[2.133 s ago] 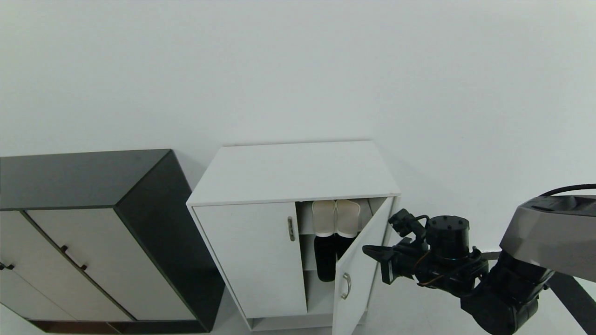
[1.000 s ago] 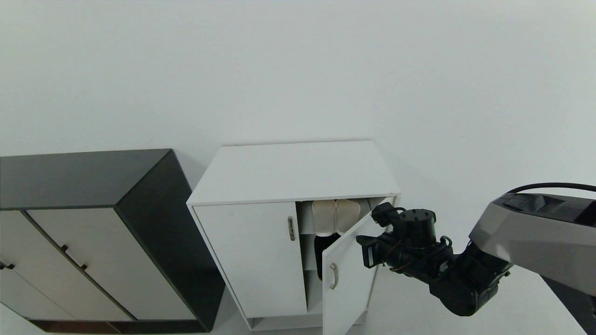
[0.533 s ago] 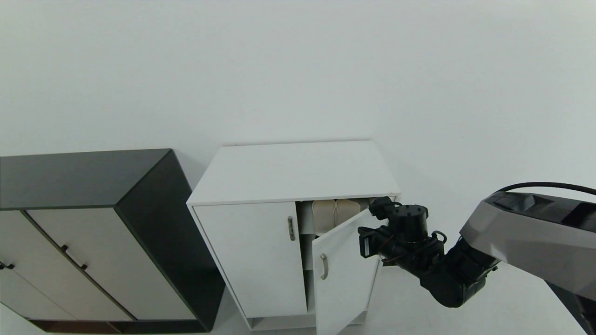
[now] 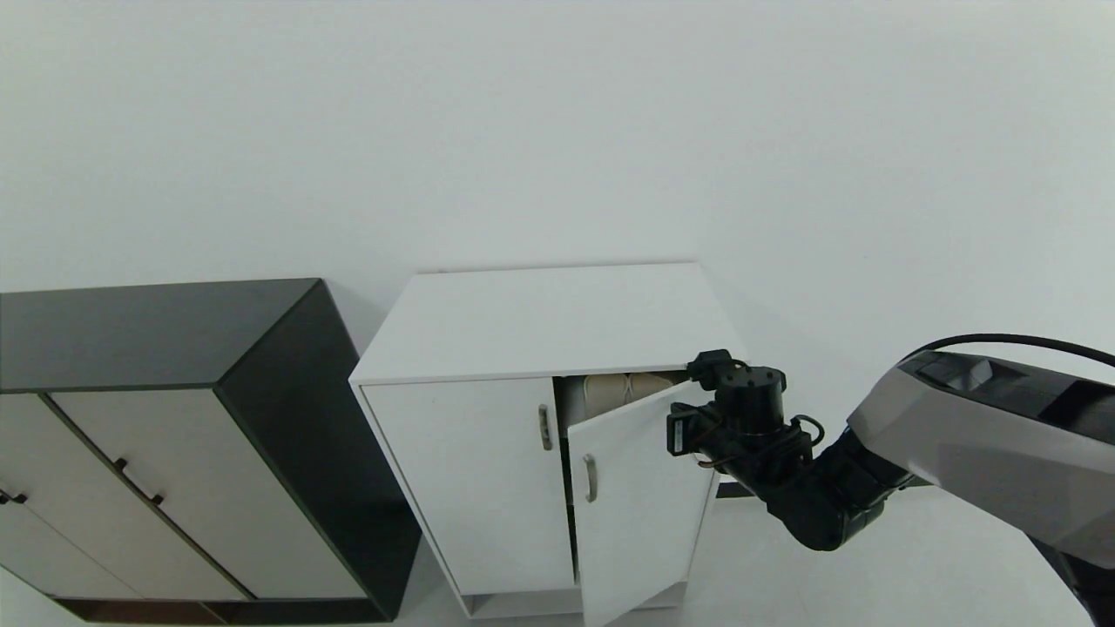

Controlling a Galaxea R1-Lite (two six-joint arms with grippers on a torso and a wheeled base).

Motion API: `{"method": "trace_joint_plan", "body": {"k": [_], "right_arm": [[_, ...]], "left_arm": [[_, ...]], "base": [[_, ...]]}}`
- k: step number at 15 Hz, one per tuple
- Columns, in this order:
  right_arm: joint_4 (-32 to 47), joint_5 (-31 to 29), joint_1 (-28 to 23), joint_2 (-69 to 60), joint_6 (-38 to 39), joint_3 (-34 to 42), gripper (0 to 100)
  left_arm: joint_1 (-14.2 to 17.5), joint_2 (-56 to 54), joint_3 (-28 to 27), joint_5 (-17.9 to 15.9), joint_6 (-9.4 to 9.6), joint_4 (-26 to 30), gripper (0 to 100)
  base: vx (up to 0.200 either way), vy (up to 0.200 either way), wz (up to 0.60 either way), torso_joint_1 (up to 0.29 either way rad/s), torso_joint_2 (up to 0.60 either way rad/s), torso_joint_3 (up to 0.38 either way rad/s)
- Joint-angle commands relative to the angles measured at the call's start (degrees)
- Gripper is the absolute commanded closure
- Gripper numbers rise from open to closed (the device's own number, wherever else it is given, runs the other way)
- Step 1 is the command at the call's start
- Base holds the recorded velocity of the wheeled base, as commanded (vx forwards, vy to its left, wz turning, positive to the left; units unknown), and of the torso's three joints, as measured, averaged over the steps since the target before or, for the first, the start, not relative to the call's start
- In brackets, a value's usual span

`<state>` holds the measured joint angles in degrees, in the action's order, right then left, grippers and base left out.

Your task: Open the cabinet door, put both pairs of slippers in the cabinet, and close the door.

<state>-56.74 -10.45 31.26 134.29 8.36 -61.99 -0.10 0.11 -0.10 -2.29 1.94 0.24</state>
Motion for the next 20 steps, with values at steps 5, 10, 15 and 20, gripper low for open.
{"method": "trace_joint_plan", "body": {"k": [5,10,15,20], "right_arm": [[2.68,-1.86,-0.14,1.15,1.83,-3.4,100],[2.86,-1.86,-0.14,1.06,1.92,-3.49,100],[2.86,-1.86,-0.49,1.15,1.92,-4.1,100],[2.86,-1.86,-0.85,0.62,2.01,-3.84,100]], "left_arm": [[0.01,-0.02,0.01,0.01,0.0,0.02,100],[0.01,-0.02,0.01,0.01,0.0,0.02,100],[0.01,-0.02,0.01,0.01,0.0,0.02,100],[0.01,-0.02,0.01,0.01,0.0,0.02,100]], "base": [[0.0,0.0,0.0,0.0,0.0,0.0],[0.0,0.0,0.0,0.0,0.0,0.0],[0.0,0.0,0.0,0.0,0.0,0.0],[0.0,0.0,0.0,0.0,0.0,0.0]]}}
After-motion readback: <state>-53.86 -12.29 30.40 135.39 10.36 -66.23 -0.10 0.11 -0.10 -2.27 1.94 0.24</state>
